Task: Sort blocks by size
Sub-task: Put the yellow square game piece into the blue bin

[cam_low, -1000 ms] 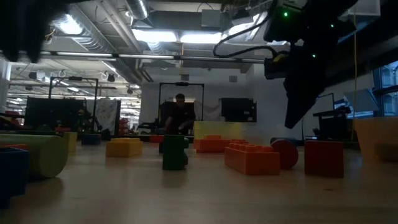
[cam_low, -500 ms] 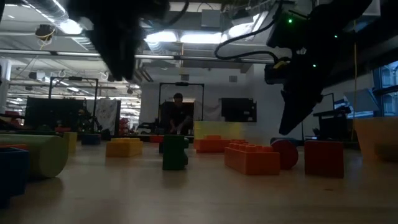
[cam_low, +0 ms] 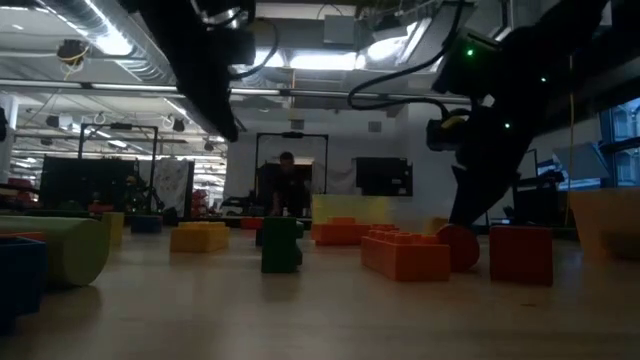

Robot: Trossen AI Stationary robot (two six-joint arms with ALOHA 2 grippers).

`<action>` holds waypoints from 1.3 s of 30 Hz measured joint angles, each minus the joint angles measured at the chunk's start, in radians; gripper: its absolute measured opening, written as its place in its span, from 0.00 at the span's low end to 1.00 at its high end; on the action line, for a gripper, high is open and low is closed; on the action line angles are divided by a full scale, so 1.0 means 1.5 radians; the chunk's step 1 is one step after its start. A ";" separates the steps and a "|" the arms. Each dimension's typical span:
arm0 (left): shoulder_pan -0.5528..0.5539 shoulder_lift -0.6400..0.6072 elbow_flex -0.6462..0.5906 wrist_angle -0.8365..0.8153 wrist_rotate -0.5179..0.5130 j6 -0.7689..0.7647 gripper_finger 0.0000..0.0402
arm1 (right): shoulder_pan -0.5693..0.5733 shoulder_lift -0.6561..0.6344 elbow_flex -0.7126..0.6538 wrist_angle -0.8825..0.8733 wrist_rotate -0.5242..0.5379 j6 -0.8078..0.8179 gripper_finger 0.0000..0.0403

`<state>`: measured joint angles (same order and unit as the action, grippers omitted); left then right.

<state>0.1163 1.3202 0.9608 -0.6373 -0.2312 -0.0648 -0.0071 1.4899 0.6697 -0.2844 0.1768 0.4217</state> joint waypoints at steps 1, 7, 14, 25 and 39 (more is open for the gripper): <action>0.011 -0.010 -0.018 0.025 0.007 0.001 0.52 | 0.000 0.003 0.000 -0.001 0.000 0.000 0.79; 0.041 -0.019 -0.091 0.116 0.019 -0.002 0.52 | 0.001 0.045 0.002 0.023 0.014 -0.014 0.79; 0.040 -0.019 -0.139 0.197 0.037 0.009 0.52 | 0.001 0.058 0.001 0.073 0.052 -0.040 0.79; 0.040 -0.018 -0.155 0.273 0.049 -0.010 0.52 | -0.001 0.059 0.001 0.099 0.068 -0.001 0.72; 0.031 -0.018 -0.155 0.321 0.049 -0.060 0.52 | 0.000 0.058 0.008 0.110 0.062 -0.006 0.37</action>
<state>0.1621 1.2926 0.7280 -0.1562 -0.1578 -0.1549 -0.0074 1.5772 0.6814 -0.1192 0.2691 0.4123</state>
